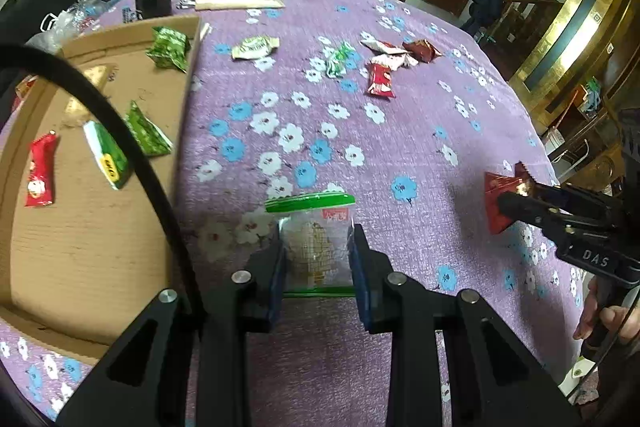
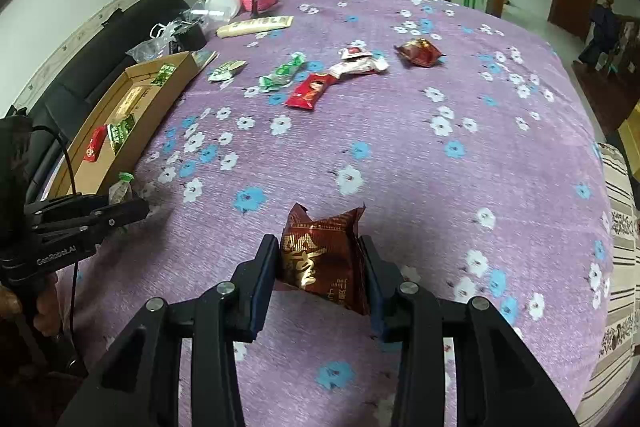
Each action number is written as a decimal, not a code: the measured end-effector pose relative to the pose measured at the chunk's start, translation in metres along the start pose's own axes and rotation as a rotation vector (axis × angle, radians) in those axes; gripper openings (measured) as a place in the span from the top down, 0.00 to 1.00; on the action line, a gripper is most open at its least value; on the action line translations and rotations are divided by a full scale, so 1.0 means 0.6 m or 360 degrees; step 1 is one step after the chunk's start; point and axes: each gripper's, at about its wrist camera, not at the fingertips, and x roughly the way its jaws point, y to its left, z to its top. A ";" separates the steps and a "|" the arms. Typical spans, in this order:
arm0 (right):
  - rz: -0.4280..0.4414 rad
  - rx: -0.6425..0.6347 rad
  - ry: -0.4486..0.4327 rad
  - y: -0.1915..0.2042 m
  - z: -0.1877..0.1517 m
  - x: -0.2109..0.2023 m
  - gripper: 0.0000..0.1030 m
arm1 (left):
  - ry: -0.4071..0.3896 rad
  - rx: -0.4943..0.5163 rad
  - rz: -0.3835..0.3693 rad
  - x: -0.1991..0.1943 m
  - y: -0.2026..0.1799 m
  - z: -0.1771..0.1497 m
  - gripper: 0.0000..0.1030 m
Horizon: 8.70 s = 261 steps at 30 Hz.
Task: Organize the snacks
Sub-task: 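Carry both held packets over to the cardboard box, then lower both packets into the box and open both tools, then move both tools back over the snacks on the tablecloth, then grasp green-wrapped candy with left tool while right tool grasps red cartoon candy bar, then carry both held candies over to the cardboard box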
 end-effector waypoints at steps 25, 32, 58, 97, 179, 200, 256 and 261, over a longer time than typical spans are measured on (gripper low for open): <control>0.0379 -0.0529 -0.0045 0.338 0.134 0.067 0.62 | -0.0184 -0.0337 0.0325 -0.111 0.222 0.030 0.69; 0.0436 -0.0553 0.0039 0.404 0.145 0.122 0.62 | -0.0034 -0.0467 0.0249 -0.091 0.283 0.043 0.69; 0.0398 -0.0513 0.0078 0.385 0.135 0.130 0.45 | 0.0034 -0.0455 0.0477 -0.069 0.260 0.037 0.57; 0.0013 0.0249 -0.0001 -0.046 0.206 0.186 0.28 | 0.0238 0.0354 0.0401 0.231 -0.046 0.347 0.58; 0.0045 0.0002 0.0102 0.002 -0.011 0.057 0.80 | 0.0255 0.0075 0.0148 0.082 -0.048 0.027 0.79; -0.0145 -0.0063 0.0145 0.046 0.001 0.076 0.54 | 0.0252 0.0058 0.0127 0.056 -0.016 -0.001 0.79; 0.0172 -0.0304 -0.0036 0.154 0.066 0.036 0.83 | -0.0005 -0.0043 0.0116 -0.023 0.028 0.051 0.79; 0.0226 -0.0425 -0.0093 0.229 0.121 0.048 0.83 | -0.0081 -0.0140 0.0190 -0.054 0.096 0.073 0.79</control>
